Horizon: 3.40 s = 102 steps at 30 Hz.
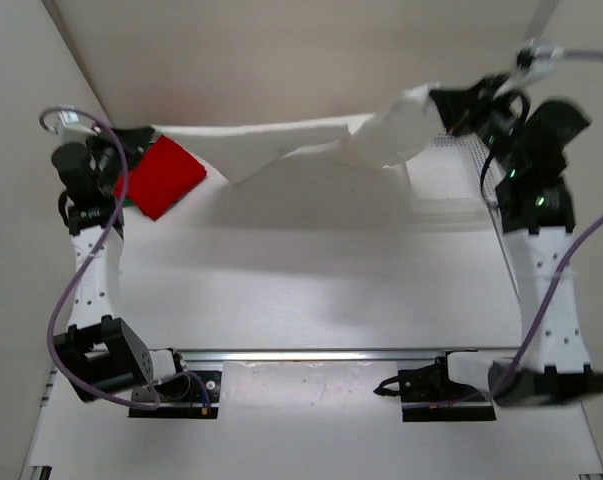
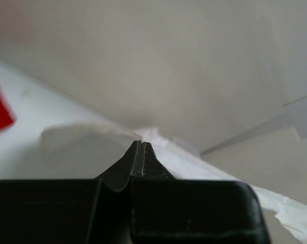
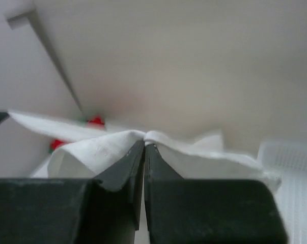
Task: Fold and stack the t-shirts
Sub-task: Flatten out the tshirt, then fold the flattened tshirt in 1/3 of the way
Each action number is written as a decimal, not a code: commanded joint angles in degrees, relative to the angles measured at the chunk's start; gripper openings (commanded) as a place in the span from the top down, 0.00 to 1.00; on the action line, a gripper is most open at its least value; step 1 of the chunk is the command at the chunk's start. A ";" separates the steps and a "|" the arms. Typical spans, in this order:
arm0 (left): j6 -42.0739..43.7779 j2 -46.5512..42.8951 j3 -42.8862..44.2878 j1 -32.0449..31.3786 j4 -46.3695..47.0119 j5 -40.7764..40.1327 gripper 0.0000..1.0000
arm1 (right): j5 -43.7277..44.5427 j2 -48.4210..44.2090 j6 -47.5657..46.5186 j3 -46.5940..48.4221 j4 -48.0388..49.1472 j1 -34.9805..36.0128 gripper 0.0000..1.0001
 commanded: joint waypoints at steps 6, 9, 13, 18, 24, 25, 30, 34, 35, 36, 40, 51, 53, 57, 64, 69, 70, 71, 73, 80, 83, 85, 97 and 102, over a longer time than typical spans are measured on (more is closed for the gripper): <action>7.02 -20.34 -44.07 -1.19 6.60 -5.87 1.00 | -1.69 -28.75 11.66 -70.23 16.44 2.18 1.00; 7.38 -22.80 -53.61 1.36 6.96 -2.27 1.00 | -0.81 -35.97 14.13 -80.04 12.75 4.56 1.00; 9.74 -24.82 -56.78 2.43 2.75 -1.56 1.00 | 1.40 -41.51 17.30 -83.47 4.24 7.64 1.00; 11.86 -28.86 -58.71 1.89 -2.09 -0.35 1.00 | -4.57 -49.76 21.69 -86.55 -3.33 5.27 1.00; 17.39 -33.18 -53.55 3.23 -14.64 0.46 1.00 | 5.59 -61.45 24.24 -80.95 -21.32 13.16 0.99; 18.79 -33.96 -52.31 1.39 -17.10 -1.11 1.00 | 8.23 -63.48 24.68 -79.10 -24.76 14.57 1.00; 17.84 -33.19 -52.03 0.40 -15.91 -1.05 1.00 | 18.51 -60.36 27.76 -78.73 -23.33 27.82 1.00; 11.61 -26.78 -52.04 2.51 -7.31 1.95 1.00 | 29.33 -47.03 24.00 -73.91 -14.00 33.56 1.00; 10.03 -25.54 -50.99 2.17 -6.07 0.99 1.00 | 28.74 -42.19 21.20 -71.46 -12.59 31.22 1.00; 9.41 -23.18 -49.42 1.99 -5.27 1.33 1.00 | 24.91 -37.62 18.13 -69.18 -10.49 28.41 1.00; 5.54 -17.29 -46.42 -0.47 0.00 -2.44 1.00 | -1.01 -28.01 17.47 -69.24 4.08 2.92 1.00; 2.11 3.02 -37.98 -1.17 6.16 -5.17 1.00 | 3.94 -0.14 14.06 -51.15 9.66 0.87 1.00; 1.40 4.95 -36.14 -1.35 6.60 -6.65 1.00 | 4.21 3.90 13.00 -46.06 9.31 0.70 1.00; 1.05 9.79 -33.33 -1.09 6.87 -7.62 1.00 | 3.24 13.12 12.56 -39.81 10.10 0.79 1.00; 2.19 17.00 -26.11 -2.49 5.46 -9.64 1.00 | 1.58 23.59 11.68 -30.31 9.84 -0.18 1.00; 2.63 20.78 -22.25 -3.11 5.37 -10.18 0.95 | 2.89 30.88 9.92 -20.84 6.33 0.52 1.00; 2.98 21.66 -21.72 -2.50 5.02 -9.83 0.94 | 3.50 32.20 9.49 -19.07 5.88 0.52 1.00; 3.07 21.84 -21.45 -2.93 4.67 -9.91 0.92 | 3.25 32.48 9.40 -18.27 5.44 0.52 1.00; 3.77 22.28 -20.58 -3.11 4.32 -10.96 0.88 | 3.59 33.97 9.39 -16.25 5.09 0.70 1.00; 6.14 14.14 -25.56 -1.18 3.87 -10.08 0.53 | 5.79 32.49 8.60 -13.60 3.24 1.84 0.69; 5.45 6.40 -34.25 -2.40 6.15 -11.40 0.61 | 6.32 27.41 9.30 -16.66 4.03 2.45 0.68; 5.45 3.13 -39.35 -3.46 6.86 -12.72 0.56 | 6.33 22.50 10.88 -22.96 8.14 3.33 0.83; 1.67 13.75 -42.81 -4.08 11.96 -9.30 0.54 | 7.20 -3.90 23.11 -69.14 30.05 6.59 0.78; 1.05 18.06 -40.17 -4.78 13.10 -8.60 0.59 | 7.29 -6.98 21.97 -76.78 28.55 -0.96 0.66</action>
